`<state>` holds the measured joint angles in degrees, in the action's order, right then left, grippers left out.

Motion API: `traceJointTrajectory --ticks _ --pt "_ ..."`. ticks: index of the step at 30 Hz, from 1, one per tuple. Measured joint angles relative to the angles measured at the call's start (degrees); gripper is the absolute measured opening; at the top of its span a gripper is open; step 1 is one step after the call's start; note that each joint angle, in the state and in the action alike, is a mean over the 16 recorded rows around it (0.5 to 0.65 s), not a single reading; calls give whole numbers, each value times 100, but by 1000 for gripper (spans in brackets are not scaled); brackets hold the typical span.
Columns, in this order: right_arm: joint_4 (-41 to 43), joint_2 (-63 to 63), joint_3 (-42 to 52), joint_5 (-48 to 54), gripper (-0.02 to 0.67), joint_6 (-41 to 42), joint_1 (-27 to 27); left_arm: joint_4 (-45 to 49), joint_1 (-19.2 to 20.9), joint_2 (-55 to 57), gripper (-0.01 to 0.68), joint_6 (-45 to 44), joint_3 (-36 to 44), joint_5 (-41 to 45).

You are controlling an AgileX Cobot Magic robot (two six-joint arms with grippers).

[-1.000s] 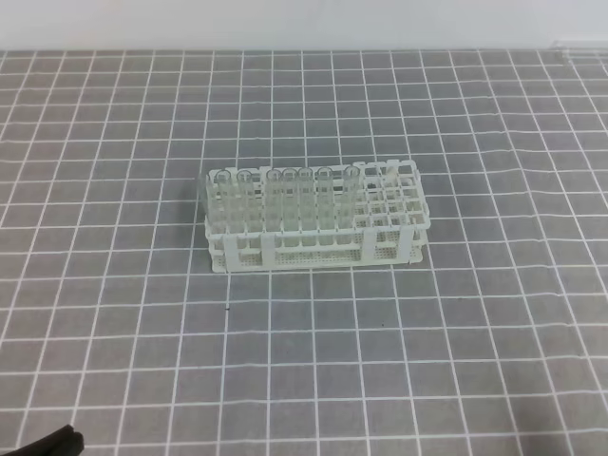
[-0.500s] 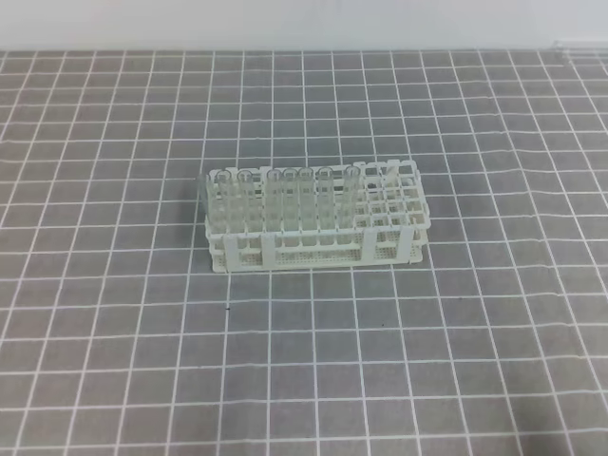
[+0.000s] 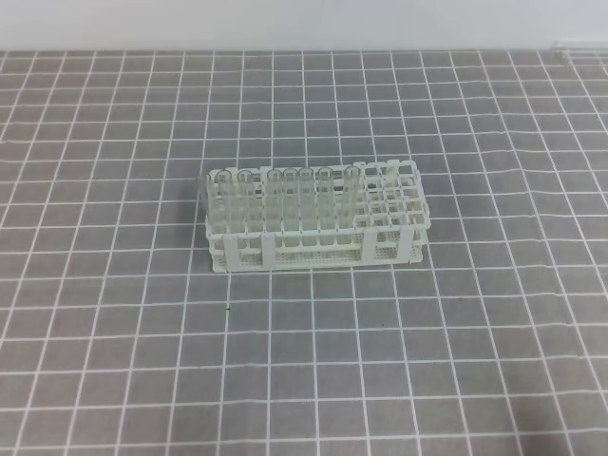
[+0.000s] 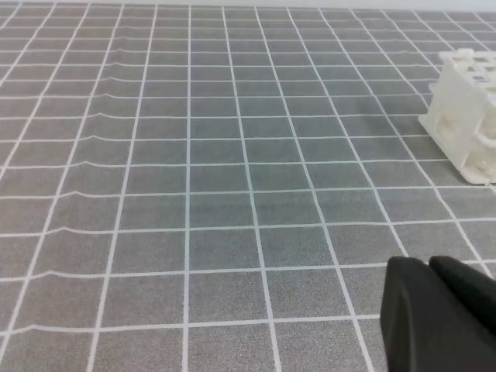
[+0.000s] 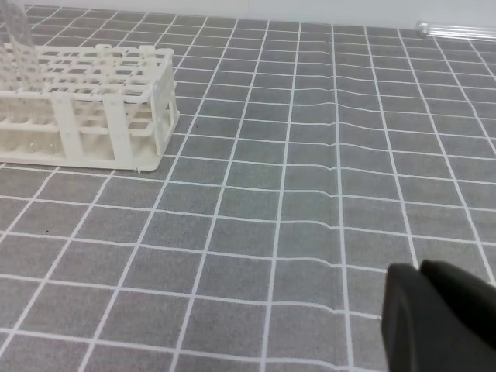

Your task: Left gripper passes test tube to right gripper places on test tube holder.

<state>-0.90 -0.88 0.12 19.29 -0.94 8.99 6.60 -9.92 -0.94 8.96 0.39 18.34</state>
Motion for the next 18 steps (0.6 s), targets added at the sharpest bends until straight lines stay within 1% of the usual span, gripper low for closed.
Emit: traceJointTrajectory --ticks 6,18 --pt "0 0 0 0 -13 0 0 -39 79 36 -2 -46 -21 42" --pt "0 4 0 0 -13 0 0 -46 95 -36 -2 -38 10 17"
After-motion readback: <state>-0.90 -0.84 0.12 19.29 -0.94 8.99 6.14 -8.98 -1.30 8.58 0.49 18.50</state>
